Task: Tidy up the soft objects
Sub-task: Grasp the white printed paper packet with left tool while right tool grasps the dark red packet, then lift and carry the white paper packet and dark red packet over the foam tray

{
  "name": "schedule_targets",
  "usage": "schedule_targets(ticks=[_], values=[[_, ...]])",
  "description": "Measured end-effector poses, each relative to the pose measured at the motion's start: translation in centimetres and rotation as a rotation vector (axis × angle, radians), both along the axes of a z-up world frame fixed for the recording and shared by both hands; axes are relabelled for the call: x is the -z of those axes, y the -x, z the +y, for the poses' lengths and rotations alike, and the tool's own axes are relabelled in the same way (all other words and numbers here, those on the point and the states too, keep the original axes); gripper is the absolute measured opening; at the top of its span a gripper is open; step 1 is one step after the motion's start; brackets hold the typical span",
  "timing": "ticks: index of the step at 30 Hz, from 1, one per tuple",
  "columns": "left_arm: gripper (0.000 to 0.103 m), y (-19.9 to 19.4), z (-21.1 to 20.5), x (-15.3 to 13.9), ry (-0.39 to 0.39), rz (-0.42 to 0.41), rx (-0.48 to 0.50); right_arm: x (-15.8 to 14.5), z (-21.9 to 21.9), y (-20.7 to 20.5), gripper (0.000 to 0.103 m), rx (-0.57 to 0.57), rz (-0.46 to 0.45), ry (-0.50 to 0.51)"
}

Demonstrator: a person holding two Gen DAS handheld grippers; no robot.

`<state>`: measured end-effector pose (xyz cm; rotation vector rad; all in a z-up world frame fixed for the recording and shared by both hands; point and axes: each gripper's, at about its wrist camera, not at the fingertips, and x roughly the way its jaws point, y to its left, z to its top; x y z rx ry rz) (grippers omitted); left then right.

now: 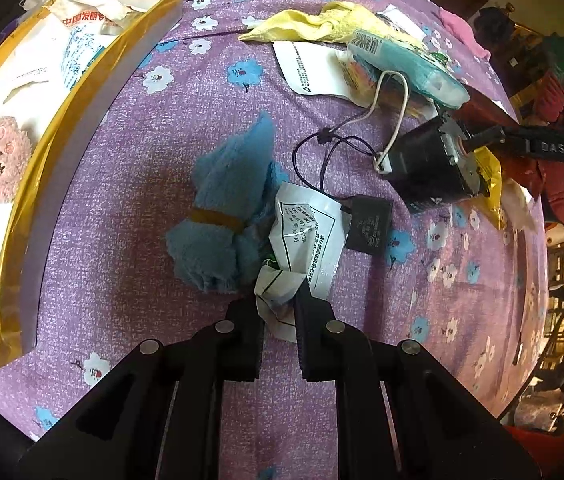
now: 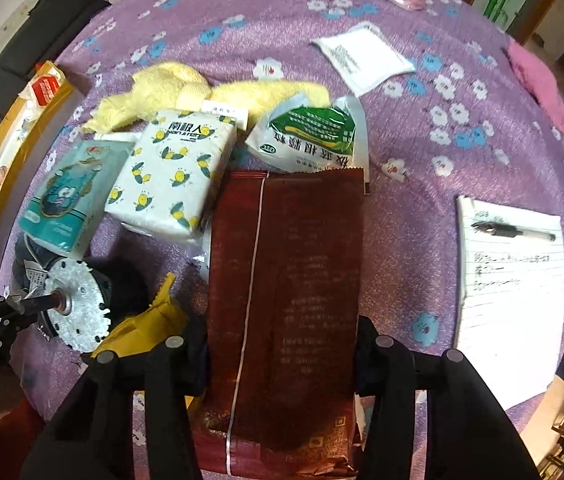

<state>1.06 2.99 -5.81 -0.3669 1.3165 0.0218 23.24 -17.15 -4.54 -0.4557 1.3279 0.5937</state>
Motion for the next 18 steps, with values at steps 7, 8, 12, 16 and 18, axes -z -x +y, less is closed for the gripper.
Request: schedule_targets(ticks=[7,8,12,16,18], values=[[0.014,-1.3,-0.1,0.0,0.001,-0.009,-0.008,-2.7,0.0,1.5,0.05,-0.011,-0.034,-0.036],[0.014,-1.4,-0.2,0.0,-0.008,-0.017,-0.003,-2.9,-0.3,1.6,0.05,-0.015,-0.042,-0.04],[0.012,-1.3,-0.9,-0.4,-0.052,-0.041,0.024,-4.4,0.3,3.5,0.05,-0.024,-0.062,-0.072],[0.011,-0.8,-0.6,-1.2,-0.002,-0.071,0.001,-5.6,1.2,4.0,0.05,-0.035,-0.064,-0.128],[0.011,-0.5,-0.3,-2.0,0.015,-0.092,-0.01,-6.4,1.4,4.4,0.05,-0.04,-0.069,-0.151]])
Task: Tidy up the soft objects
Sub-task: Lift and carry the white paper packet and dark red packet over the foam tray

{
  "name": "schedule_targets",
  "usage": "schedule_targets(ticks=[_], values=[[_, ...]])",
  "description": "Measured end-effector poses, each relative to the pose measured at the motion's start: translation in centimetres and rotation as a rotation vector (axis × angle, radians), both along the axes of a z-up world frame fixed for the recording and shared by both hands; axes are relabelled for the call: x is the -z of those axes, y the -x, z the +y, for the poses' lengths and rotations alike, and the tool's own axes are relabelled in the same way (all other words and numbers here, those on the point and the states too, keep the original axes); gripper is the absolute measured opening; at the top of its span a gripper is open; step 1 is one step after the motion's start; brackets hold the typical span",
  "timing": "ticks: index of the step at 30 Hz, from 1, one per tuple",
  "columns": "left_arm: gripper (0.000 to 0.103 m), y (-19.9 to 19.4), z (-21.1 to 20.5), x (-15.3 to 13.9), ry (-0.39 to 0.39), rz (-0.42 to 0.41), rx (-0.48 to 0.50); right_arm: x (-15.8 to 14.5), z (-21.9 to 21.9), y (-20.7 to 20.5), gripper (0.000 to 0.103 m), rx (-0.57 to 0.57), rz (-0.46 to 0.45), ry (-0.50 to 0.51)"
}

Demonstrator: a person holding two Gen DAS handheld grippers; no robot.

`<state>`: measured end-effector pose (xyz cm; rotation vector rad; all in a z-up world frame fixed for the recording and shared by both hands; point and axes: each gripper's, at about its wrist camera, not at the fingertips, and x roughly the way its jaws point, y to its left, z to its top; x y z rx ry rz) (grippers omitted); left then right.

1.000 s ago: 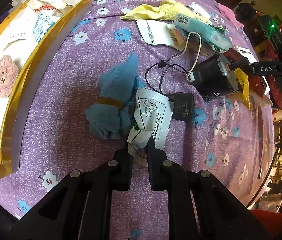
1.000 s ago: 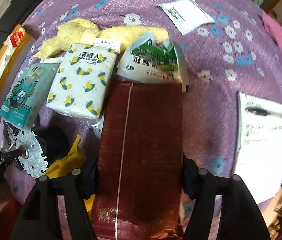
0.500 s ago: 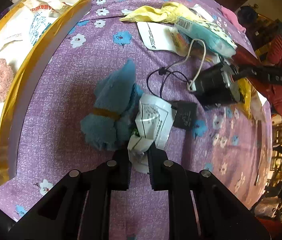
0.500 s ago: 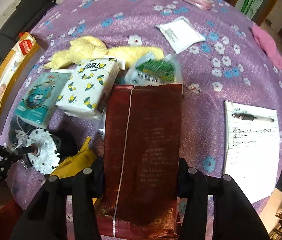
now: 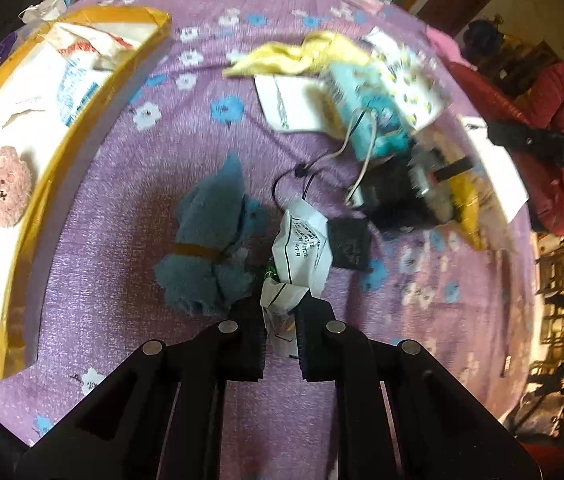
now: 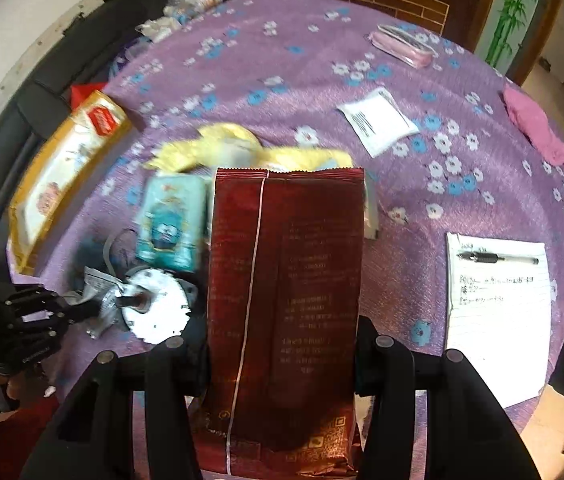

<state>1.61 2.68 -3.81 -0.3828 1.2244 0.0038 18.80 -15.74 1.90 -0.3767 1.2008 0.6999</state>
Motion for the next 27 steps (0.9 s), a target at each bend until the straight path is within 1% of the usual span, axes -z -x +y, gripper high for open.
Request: schedule_targets(ticks=[4,14,20,27], values=[[0.01,0.5,0.8,-1.6,0.023,-0.041,-0.028,-0.9,0.9,0.1,0.05,-0.015,-0.017,-0.027],[0.01,1.8,2.4,-3.1,0.035,-0.074,-0.066,-2.8,4.4,2.5,0.05,-0.103,-0.031,-0.09],[0.01,4.2,3.9,-3.9,0.057,-0.084,-0.107,-3.0,6.6,4.3,0.05,-0.158,-0.02,-0.114],[0.01,7.6,7.1,-4.7,0.075,-0.093,-0.2,-2.6,8.7,6.2,0.05,-0.217,-0.004,-0.117]])
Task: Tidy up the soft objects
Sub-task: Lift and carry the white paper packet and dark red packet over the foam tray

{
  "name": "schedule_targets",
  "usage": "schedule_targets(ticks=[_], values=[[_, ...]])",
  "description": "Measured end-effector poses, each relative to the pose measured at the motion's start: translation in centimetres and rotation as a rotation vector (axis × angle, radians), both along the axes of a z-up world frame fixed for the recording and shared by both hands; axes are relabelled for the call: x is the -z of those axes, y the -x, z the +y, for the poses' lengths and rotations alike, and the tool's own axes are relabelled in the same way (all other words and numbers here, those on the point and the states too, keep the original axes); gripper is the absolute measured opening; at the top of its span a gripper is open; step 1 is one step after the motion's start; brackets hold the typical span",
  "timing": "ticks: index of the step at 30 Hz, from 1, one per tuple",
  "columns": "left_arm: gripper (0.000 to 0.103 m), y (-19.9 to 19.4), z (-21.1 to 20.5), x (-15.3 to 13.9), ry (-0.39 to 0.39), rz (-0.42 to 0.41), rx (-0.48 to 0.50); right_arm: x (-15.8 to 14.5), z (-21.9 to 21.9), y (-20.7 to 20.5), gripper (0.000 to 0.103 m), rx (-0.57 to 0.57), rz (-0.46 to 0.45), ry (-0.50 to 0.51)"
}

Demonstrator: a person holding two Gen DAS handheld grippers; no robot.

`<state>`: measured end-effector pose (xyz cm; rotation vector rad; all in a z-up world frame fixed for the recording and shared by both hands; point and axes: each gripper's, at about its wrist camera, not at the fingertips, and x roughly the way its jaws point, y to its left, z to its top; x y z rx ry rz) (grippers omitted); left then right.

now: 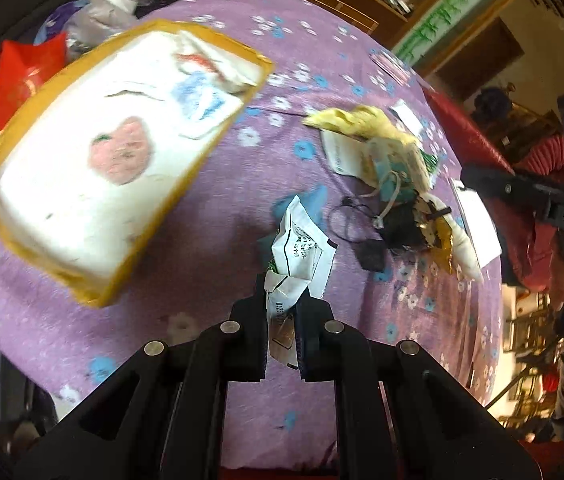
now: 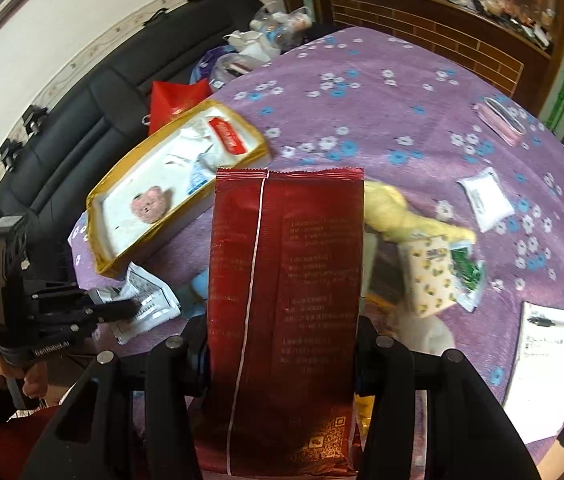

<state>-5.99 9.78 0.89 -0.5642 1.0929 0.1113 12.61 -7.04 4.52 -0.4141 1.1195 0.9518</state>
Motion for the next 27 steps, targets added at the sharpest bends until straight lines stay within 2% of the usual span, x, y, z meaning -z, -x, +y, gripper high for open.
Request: schedule_targets(ticks=[6,19,27], values=[[0.01,1.1,1.9,-1.0,-0.045,0.023,-0.037,0.6,1.9,1.0,0.049,-0.038,0.012,0.017],[0.01,1.5,4.2,-1.8,-0.103,0.062,-0.048,1.8,5.3,2.7,0.049,-0.092,0.039,0.036],[0.01,1.6,5.7,-2.2,-0.175,0.078,-0.055,2.2,7.2,3.4,0.049,-0.106,0.047,0.047]])
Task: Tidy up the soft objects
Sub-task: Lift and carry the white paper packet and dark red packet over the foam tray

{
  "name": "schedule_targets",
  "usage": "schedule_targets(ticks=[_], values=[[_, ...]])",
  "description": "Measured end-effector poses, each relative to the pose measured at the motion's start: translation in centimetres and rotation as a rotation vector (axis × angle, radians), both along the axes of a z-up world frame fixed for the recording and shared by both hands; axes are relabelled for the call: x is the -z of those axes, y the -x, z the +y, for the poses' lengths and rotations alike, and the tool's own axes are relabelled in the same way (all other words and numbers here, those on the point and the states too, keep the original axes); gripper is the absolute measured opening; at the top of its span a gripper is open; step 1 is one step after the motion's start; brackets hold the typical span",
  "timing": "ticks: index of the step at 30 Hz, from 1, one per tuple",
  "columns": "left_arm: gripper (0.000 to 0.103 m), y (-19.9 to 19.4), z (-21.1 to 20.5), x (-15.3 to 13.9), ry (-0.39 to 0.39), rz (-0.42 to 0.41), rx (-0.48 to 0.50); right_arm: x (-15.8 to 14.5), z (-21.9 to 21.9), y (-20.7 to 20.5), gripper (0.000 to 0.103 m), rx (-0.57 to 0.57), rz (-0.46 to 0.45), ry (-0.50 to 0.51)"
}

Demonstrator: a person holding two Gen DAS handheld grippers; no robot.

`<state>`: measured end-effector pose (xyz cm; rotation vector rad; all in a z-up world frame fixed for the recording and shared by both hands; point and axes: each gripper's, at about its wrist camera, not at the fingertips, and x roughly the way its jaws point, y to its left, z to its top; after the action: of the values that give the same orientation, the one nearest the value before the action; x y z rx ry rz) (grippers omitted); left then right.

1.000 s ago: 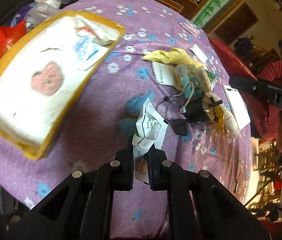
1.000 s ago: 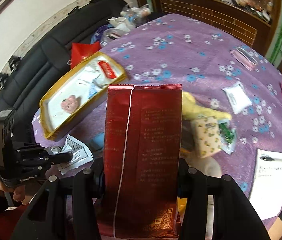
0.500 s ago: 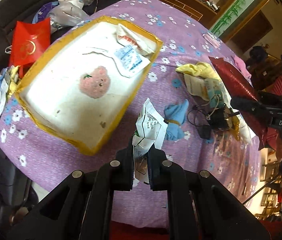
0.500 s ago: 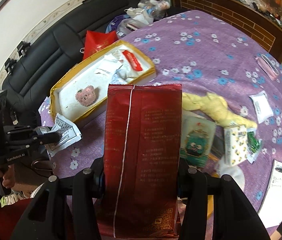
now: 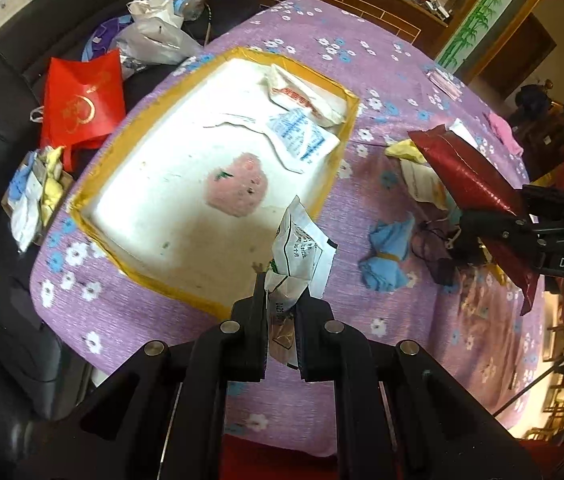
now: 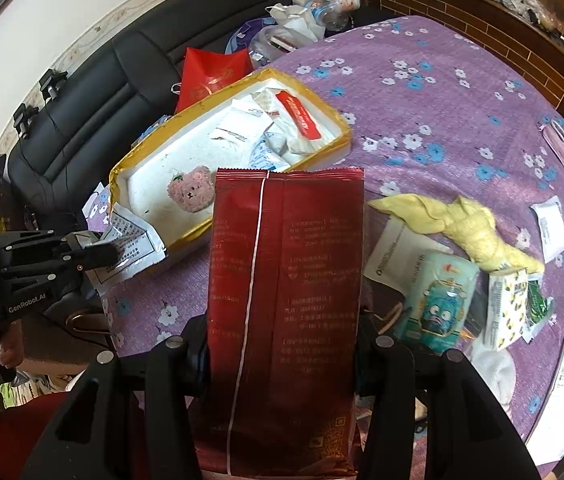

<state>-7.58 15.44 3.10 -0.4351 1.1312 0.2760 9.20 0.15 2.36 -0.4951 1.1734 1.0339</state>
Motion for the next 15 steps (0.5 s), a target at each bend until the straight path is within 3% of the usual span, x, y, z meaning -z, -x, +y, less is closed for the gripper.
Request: schedule_targets(ticks=[15], values=[[0.01,-0.4,5.5,0.4,-0.037,0.008,-0.057,0.4,3.6,0.8,0.049,-0.019,0.008,0.011]])
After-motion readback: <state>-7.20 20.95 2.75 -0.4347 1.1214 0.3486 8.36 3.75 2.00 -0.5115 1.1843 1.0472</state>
